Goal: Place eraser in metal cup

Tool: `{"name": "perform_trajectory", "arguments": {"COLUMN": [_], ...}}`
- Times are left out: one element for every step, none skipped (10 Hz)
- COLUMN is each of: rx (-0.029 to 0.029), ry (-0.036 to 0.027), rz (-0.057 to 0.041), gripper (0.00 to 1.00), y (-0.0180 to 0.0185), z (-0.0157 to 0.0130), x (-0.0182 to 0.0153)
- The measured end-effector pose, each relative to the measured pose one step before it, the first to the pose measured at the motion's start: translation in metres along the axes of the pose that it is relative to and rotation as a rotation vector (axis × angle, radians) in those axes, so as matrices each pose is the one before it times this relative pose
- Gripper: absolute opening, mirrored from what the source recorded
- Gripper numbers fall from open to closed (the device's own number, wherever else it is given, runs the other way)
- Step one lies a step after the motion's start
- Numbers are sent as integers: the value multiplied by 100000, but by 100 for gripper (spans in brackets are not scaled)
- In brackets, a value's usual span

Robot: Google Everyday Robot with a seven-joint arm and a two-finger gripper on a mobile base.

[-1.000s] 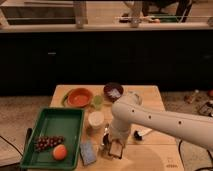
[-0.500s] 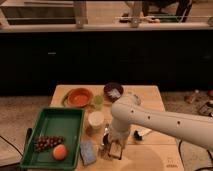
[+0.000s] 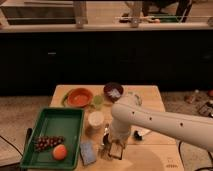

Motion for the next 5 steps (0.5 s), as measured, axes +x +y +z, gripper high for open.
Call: {"name": "perform_trajectory", "arguments": {"rx": [839, 858, 609, 281, 265], "ry": [1081, 884, 381, 163, 169], "rz": [-155, -581, -1232, -954, -967], "gripper": [0, 0, 0, 0, 0], "y": [-127, -290, -446, -354, -447], "z": [-421, -383, -216, -104, -75], "x": [-53, -87, -77, -28, 0]}}
